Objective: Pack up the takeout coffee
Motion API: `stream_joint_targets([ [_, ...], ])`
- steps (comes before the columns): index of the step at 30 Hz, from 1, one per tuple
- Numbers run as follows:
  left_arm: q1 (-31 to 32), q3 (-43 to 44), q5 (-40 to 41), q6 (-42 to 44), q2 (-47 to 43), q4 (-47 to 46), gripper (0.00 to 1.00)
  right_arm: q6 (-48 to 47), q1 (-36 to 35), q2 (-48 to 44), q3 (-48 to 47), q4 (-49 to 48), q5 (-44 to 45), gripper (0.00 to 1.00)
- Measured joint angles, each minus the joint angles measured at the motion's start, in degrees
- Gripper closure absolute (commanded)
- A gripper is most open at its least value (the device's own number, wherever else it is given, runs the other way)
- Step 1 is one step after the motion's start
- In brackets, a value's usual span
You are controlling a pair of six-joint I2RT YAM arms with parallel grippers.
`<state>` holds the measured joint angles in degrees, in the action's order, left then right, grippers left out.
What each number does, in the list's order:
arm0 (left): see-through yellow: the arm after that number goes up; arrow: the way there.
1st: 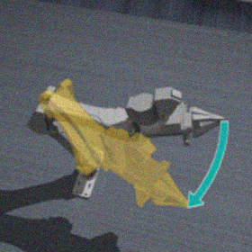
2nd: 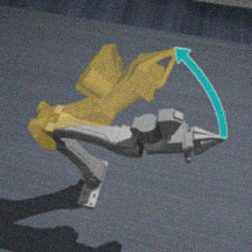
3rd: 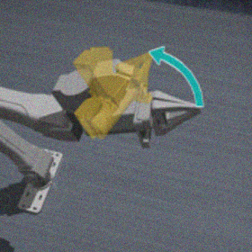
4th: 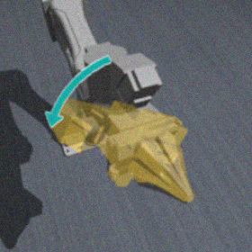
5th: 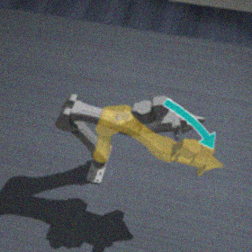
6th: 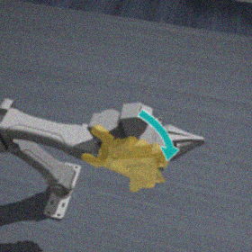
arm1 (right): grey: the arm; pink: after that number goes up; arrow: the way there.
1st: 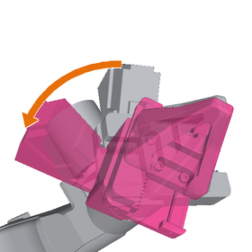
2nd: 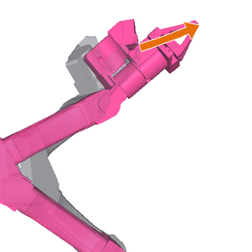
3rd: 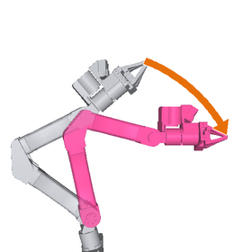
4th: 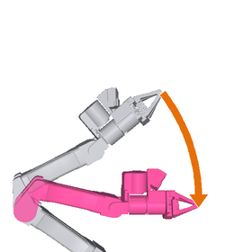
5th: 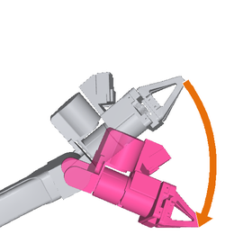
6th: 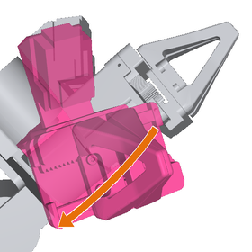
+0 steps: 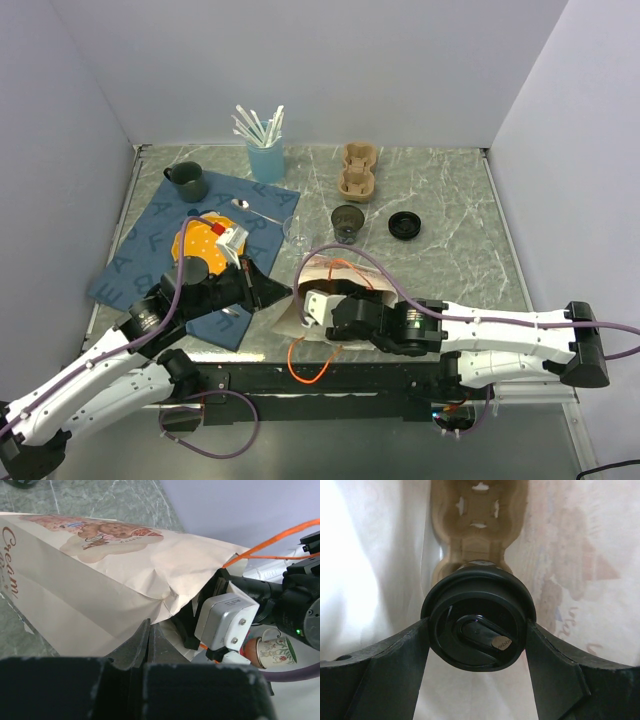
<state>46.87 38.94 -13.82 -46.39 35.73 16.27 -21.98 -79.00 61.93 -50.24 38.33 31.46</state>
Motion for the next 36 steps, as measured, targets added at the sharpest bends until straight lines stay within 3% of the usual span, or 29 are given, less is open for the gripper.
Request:
stream_joint_targets([
  [24, 0.0, -0.26, -3.67, 0.31, -1.38, -0.98, 0.99, -3.23, 0.0, 0.66, 1.81, 1.25, -2.73, 0.56],
  [36, 0.0, 4.33, -1.36, 5.88, 7.67, -6.36, 0.99, -6.25, 2.91, 1.18, 5.44, -2.4, 1.9, 0.55],
])
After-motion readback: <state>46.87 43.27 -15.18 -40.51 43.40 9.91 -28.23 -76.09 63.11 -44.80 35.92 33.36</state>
